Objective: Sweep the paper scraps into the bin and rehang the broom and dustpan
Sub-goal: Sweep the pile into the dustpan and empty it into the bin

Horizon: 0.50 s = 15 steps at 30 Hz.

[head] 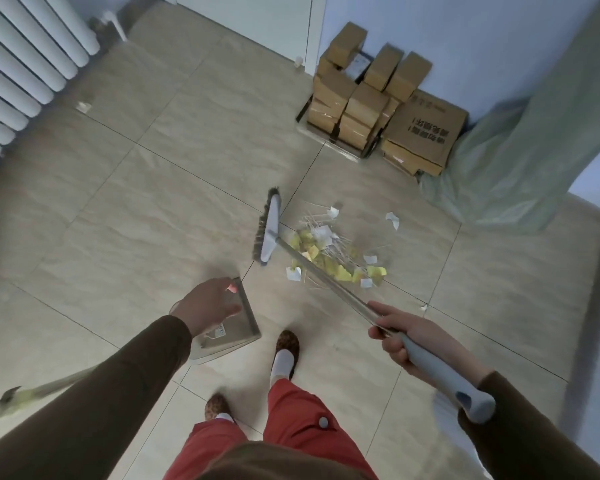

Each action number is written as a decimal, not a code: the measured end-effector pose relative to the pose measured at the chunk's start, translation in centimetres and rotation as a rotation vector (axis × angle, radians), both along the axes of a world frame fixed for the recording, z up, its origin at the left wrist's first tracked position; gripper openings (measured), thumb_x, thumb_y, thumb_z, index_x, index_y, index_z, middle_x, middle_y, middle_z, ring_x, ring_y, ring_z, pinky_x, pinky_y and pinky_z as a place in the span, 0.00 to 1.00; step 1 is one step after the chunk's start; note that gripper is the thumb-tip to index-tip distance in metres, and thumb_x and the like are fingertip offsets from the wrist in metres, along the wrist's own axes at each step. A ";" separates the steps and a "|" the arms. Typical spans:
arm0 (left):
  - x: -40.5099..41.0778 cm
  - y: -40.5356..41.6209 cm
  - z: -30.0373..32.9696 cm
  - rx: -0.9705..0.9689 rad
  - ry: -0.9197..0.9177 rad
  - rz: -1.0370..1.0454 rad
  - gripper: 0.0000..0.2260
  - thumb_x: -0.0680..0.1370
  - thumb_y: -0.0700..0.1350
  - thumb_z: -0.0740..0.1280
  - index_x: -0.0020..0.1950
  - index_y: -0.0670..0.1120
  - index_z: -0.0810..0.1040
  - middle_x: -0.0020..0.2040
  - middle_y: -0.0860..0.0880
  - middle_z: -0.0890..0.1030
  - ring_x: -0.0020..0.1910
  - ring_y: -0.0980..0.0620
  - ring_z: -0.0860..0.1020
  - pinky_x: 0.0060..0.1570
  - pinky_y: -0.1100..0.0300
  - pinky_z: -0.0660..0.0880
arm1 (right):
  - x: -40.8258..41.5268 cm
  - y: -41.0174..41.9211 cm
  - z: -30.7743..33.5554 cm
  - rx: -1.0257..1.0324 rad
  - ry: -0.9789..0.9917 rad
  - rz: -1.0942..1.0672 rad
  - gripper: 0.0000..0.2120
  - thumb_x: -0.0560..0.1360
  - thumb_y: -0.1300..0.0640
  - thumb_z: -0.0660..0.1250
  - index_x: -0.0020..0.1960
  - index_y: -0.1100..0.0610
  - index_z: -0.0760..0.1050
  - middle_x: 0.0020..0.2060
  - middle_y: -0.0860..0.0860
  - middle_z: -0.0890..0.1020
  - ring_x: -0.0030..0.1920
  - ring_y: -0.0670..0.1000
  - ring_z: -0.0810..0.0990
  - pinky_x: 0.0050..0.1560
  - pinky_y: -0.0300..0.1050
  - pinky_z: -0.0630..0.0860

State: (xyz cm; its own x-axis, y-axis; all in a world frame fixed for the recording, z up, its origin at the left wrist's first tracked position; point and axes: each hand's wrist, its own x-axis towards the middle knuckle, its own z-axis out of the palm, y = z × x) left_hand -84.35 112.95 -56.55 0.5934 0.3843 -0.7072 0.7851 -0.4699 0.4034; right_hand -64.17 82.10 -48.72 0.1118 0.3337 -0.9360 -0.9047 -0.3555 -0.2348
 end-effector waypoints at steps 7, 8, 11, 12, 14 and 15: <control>-1.1 -0.5 -0.8 0.016 0.057 -0.031 0.17 0.74 0.55 0.71 0.61 0.54 0.76 0.57 0.54 0.78 0.53 0.53 0.78 0.57 0.53 0.74 | 3.9 10.8 -9.3 0.270 0.149 -0.225 0.06 0.82 0.60 0.60 0.58 0.61 0.69 0.43 0.56 0.75 0.24 0.44 0.75 0.23 0.33 0.76; -1.3 -0.5 -1.0 0.017 0.053 -0.031 0.16 0.75 0.53 0.71 0.61 0.53 0.76 0.56 0.55 0.77 0.52 0.54 0.78 0.54 0.56 0.73 | 4.5 11.8 -10.4 0.275 0.147 -0.255 0.05 0.82 0.60 0.60 0.55 0.62 0.70 0.43 0.56 0.75 0.25 0.44 0.76 0.24 0.33 0.76; -2.2 -0.6 -1.4 0.036 0.045 -0.041 0.15 0.75 0.50 0.71 0.61 0.52 0.77 0.55 0.56 0.76 0.52 0.53 0.76 0.49 0.60 0.69 | 4.4 11.1 -12.5 0.237 0.143 -0.405 0.07 0.82 0.59 0.60 0.56 0.63 0.70 0.42 0.56 0.75 0.23 0.46 0.77 0.23 0.34 0.76; -2.4 -0.7 -1.3 0.035 0.045 -0.049 0.15 0.75 0.50 0.72 0.60 0.52 0.77 0.54 0.57 0.76 0.51 0.51 0.78 0.48 0.60 0.70 | 3.5 10.0 -12.7 0.218 0.154 -0.472 0.08 0.82 0.59 0.60 0.58 0.63 0.69 0.40 0.56 0.75 0.23 0.46 0.76 0.23 0.34 0.76; -2.7 -0.8 -1.3 0.023 0.059 -0.076 0.15 0.75 0.50 0.72 0.60 0.52 0.77 0.53 0.57 0.76 0.51 0.50 0.80 0.50 0.59 0.73 | 0.9 7.7 -12.2 0.193 0.188 -0.612 0.09 0.82 0.59 0.60 0.59 0.62 0.69 0.38 0.56 0.75 0.22 0.46 0.75 0.22 0.35 0.76; -2.9 -1.0 -1.4 0.017 0.064 -0.101 0.15 0.74 0.51 0.72 0.60 0.52 0.77 0.54 0.56 0.77 0.51 0.51 0.80 0.53 0.58 0.74 | -0.5 6.6 -11.5 0.194 0.210 -0.676 0.08 0.81 0.58 0.61 0.57 0.62 0.69 0.38 0.56 0.75 0.22 0.46 0.75 0.22 0.35 0.75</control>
